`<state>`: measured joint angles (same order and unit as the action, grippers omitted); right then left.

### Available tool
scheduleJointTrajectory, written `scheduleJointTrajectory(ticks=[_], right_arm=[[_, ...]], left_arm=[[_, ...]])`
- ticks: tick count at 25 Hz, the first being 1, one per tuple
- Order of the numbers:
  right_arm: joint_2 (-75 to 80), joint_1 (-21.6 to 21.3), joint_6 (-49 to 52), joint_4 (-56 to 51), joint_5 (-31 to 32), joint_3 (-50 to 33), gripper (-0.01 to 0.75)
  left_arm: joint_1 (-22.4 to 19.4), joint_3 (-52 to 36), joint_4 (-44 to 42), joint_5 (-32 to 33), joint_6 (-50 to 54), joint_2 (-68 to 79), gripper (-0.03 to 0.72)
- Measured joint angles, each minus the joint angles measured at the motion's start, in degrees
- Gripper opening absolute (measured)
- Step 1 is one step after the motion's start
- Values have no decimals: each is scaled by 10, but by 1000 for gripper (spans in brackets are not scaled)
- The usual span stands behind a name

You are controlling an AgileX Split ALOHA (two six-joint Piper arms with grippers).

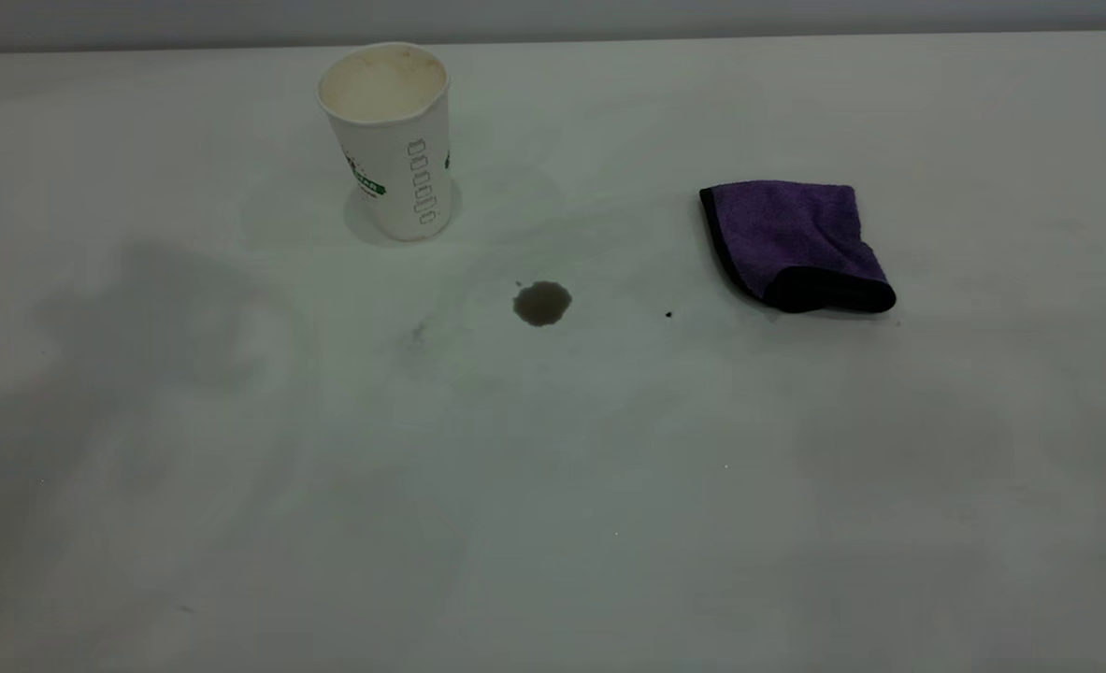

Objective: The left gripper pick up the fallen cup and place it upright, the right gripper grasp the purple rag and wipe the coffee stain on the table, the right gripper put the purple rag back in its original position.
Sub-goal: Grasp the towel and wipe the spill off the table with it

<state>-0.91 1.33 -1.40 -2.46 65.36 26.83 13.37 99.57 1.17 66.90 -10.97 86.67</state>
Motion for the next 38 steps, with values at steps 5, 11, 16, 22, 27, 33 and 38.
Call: scheduleJointTrajectory(ticks=[5,11,16,22,27,33,38], right_arm=[[0,0,0,0,0,0,238],[0,0,0,0,0,0,238],[0,0,0,0,0,0,238],[0,0,0,0,0,0,238],[0,0,0,0,0,0,238],[0,0,0,0,0,0,238],[0,0,0,0,0,0,238]], left_arm=[[0,-157,0,0,3,-128,572],[0,-307,0,0,61,-278,571],[0,-464,0,0,145,-405,570],[-1,-622,0,-1,147,-557,570],[-55,-689,2,-7,125,-682,569],[-116,-702,1,-13,79,-796,569],[-121,-706,2,-13,76,-847,569]])
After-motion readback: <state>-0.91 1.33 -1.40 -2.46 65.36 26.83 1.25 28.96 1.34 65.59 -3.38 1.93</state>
